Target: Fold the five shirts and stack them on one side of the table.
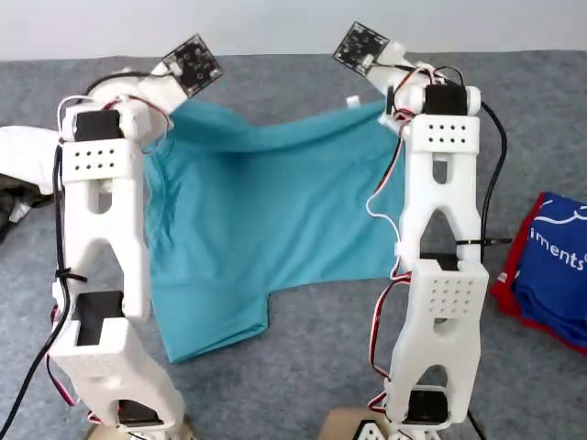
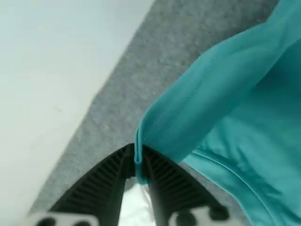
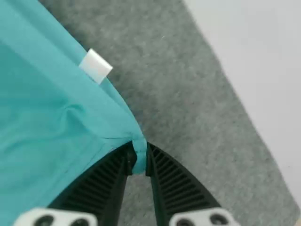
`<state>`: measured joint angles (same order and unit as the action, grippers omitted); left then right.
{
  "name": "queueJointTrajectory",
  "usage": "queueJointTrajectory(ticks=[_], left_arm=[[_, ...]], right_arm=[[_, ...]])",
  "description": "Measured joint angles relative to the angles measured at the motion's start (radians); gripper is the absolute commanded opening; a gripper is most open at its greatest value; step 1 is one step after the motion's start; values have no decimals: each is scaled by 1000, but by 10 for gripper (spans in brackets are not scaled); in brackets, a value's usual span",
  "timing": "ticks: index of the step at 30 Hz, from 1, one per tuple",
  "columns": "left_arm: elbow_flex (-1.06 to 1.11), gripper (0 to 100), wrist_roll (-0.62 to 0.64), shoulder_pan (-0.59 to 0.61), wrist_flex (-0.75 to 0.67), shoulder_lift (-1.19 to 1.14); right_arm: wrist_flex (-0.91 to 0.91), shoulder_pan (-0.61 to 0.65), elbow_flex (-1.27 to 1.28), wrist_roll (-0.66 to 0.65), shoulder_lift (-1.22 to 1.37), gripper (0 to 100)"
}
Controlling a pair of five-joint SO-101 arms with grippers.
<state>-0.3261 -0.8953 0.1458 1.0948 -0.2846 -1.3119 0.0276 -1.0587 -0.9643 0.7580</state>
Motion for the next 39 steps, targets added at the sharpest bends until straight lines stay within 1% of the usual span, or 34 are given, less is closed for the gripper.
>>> queueJointTrajectory(ticks=[5,10,14,17,19,22,27,31,39], left_arm=[[0,2,-2,0,100,0],[-2,3,-6,0,267,49],[-8,3,-87,-11,434,58],[-8,3,-129,-12,565,58],[-8,3,-141,-12,617,60],[40,3,-164,-12,626,64],[186,3,-224,-12,629,77],[290,3,-255,-12,629,135],[433,3,-293,-2,629,259]], right_arm=[[-98,0,-31,-5,0,10],[-270,0,-107,-6,0,10],[-400,0,-138,-6,0,10],[-440,0,-138,-6,0,10],[-440,0,-133,-6,0,10],[-442,0,-89,-6,-2,10],[-442,-2,-23,-6,-2,10],[-442,-15,81,-6,-21,10],[-442,-20,381,-6,-221,10]])
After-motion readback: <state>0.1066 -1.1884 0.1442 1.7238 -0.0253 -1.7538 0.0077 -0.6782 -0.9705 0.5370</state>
